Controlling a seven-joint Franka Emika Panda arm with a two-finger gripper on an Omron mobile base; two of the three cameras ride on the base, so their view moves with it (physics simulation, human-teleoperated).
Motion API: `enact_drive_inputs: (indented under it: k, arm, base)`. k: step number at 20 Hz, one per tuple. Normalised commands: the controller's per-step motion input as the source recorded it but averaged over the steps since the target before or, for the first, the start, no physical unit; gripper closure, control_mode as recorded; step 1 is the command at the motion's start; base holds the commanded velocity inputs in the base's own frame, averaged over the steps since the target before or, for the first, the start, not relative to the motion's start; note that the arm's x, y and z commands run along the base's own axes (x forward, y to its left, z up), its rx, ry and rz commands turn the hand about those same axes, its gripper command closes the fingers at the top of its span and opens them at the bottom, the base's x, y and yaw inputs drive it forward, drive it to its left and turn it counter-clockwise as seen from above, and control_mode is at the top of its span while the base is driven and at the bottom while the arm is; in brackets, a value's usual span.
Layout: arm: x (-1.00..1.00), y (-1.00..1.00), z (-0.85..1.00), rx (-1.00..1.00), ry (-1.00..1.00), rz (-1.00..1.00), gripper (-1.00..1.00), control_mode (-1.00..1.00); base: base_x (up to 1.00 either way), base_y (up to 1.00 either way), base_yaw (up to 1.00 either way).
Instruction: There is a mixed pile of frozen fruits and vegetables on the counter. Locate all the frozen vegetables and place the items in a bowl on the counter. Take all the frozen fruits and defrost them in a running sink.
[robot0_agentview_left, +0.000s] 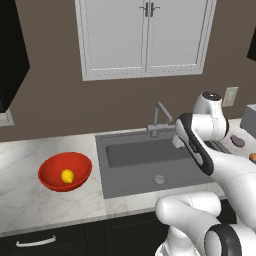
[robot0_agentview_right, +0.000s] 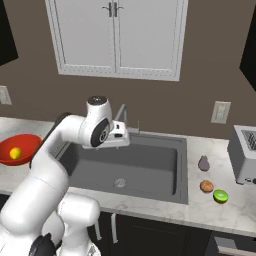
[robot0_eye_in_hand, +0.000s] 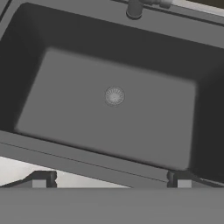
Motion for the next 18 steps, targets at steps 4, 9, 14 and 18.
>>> enact_drive_inputs:
  k: [4,9,14,18]
  arm:
    - [0.28,-0.44,-0.10,0.00,0.00,0.00,-1.00,-1.00]
    - [0.44,-0.49,-0.10,0.00,0.00,0.00,-1.00,-1.00]
    - [0.43,-0.46,-0.10,0.00,0.00,0.00,-1.00,-1.00]
    - [0.33,-0.43,-0.05,0.00,0.00,0.00,-1.00,-1.00]
  base:
    - [0.00,0.00,0.00]
    - [0.00,0.00,0.00]
    - [0.00,0.00,0.00]
    - [0.00,0.00,0.00]
